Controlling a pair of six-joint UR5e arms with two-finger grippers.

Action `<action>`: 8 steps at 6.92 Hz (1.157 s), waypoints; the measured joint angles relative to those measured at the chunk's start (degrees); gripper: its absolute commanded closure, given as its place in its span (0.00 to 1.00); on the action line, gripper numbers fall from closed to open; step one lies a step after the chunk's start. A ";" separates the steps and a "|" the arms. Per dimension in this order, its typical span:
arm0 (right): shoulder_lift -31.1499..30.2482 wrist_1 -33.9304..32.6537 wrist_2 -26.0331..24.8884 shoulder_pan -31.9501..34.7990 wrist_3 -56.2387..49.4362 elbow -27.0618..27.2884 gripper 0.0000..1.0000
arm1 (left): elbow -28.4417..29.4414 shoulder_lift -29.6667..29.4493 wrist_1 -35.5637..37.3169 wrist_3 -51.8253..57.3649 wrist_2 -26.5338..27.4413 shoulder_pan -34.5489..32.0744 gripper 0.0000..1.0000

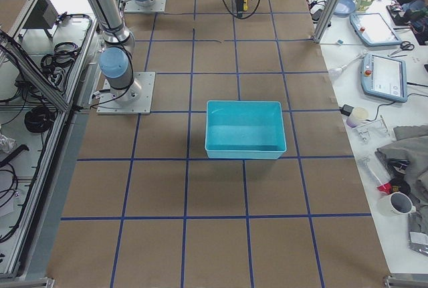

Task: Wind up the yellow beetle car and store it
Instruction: 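Close the left gripper on the yellow car and press it down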

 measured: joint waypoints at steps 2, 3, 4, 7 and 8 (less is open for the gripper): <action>0.00 -0.02 -0.02 0.00 0.00 0.00 0.00 | -1.56 0.00 1.37 -1.18 -0.06 0.21 0.15; 0.00 -0.02 0.00 0.00 0.00 0.00 0.00 | -1.90 -0.04 1.70 -1.56 -0.16 0.23 0.17; 0.00 -0.02 0.02 0.00 0.00 0.00 0.00 | -2.12 -0.04 1.98 -1.72 -0.30 0.24 0.21; 0.00 0.01 -0.03 0.00 0.00 0.00 0.00 | -2.18 0.14 2.04 -1.75 -0.63 0.24 0.27; 0.00 0.02 -0.05 0.00 0.00 0.00 0.00 | -2.21 0.24 1.98 -1.77 -0.66 0.20 0.32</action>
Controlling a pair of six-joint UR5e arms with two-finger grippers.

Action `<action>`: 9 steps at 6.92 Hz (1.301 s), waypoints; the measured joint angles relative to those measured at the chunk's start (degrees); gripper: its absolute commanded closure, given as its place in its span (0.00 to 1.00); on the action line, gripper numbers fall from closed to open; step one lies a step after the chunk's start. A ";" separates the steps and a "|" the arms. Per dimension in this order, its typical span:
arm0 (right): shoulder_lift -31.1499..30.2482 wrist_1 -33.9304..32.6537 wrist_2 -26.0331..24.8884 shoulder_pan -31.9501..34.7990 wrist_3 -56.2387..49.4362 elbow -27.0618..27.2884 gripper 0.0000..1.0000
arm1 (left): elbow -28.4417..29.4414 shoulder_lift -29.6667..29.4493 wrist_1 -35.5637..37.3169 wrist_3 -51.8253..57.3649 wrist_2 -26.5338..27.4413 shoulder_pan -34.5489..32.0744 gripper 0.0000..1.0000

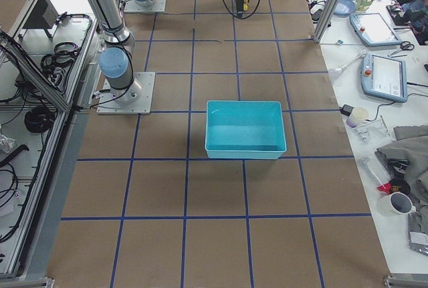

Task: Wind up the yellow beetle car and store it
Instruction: 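Close the left gripper on the yellow car and press it down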

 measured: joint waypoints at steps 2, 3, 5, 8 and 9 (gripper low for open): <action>0.00 0.02 -0.01 0.00 -0.06 0.00 0.00 | -0.02 0.11 -0.11 0.05 -0.02 -0.03 0.50; 0.00 0.02 0.01 0.00 -0.08 0.00 0.00 | 0.05 0.07 -0.10 0.26 0.08 -0.02 0.65; 0.00 0.00 0.07 0.00 -0.09 0.12 0.00 | 0.29 -0.05 0.05 0.68 0.42 0.04 0.74; 0.00 -0.04 0.08 0.00 -0.09 0.17 0.00 | 0.15 -0.14 0.21 2.08 0.40 1.40 0.77; 0.00 -0.05 0.08 0.00 -0.09 0.18 0.00 | 0.01 -0.12 0.24 2.94 0.20 2.64 0.77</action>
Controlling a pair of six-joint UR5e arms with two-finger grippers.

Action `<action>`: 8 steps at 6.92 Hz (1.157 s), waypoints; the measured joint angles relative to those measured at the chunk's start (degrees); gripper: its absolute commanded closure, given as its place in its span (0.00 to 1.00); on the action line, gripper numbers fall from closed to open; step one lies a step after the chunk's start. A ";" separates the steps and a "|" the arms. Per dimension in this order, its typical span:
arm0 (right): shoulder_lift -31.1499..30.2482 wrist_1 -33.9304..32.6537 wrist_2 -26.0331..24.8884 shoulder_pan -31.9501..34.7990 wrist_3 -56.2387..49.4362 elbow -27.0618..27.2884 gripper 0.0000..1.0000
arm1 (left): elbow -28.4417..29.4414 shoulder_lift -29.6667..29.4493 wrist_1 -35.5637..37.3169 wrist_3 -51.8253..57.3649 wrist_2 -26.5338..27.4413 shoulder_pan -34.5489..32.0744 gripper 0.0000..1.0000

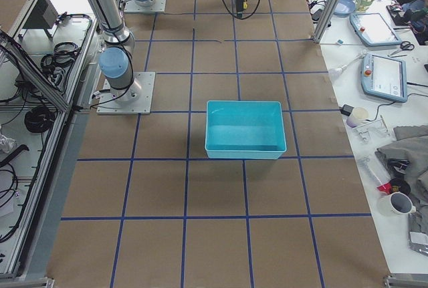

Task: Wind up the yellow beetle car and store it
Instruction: 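Drag the car backward toward the robot with the left gripper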

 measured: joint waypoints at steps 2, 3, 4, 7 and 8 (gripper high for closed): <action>0.00 0.00 0.00 0.00 0.00 0.04 0.00 | -0.18 0.16 0.04 3.29 -0.17 2.75 0.77; 0.00 0.00 0.00 0.00 0.00 0.03 0.00 | -0.46 0.28 0.20 5.81 -0.22 4.33 0.77; 0.00 0.00 0.00 0.00 0.00 0.01 0.00 | -0.91 0.41 0.60 8.18 -0.26 5.95 0.77; 0.00 0.00 0.00 0.00 0.00 0.06 0.00 | -1.42 0.56 1.46 12.77 -0.12 9.56 0.25; 0.00 0.00 0.00 0.00 0.00 0.06 0.00 | -1.44 0.57 1.49 13.09 -0.03 10.07 0.12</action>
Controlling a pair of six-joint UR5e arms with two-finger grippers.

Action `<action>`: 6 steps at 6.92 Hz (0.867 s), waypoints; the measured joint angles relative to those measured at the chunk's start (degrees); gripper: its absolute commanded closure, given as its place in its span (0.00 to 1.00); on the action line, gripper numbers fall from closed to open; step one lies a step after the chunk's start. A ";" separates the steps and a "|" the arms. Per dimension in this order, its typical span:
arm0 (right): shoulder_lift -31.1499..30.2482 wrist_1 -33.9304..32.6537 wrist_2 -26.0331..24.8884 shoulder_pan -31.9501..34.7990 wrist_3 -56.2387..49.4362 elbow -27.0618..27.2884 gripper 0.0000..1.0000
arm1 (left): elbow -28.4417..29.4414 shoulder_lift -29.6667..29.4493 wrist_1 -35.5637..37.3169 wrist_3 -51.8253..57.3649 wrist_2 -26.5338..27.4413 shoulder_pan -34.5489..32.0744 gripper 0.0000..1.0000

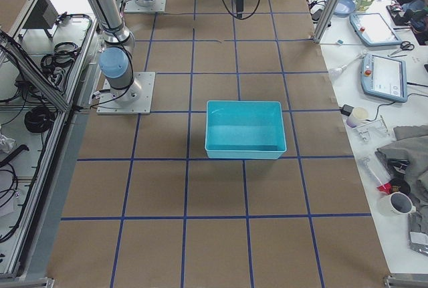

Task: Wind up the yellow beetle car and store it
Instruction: 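Drag the car backward toward the robot with the left gripper, then release the car so it rolls toward the blue tray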

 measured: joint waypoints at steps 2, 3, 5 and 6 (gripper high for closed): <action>0.00 0.00 0.00 0.00 0.00 0.02 0.00 | 0.05 0.10 0.03 -0.18 0.02 0.23 0.12; 0.00 0.00 0.00 0.00 0.00 0.03 0.00 | 0.09 0.28 0.07 -0.24 -0.14 0.25 0.12; 0.00 0.00 0.00 0.00 0.00 0.03 0.00 | 0.26 0.79 -0.09 -1.16 -0.39 -0.25 0.13; 0.00 0.00 0.00 0.00 0.00 0.03 0.00 | 0.38 1.64 -0.50 -3.93 -0.86 -1.48 0.14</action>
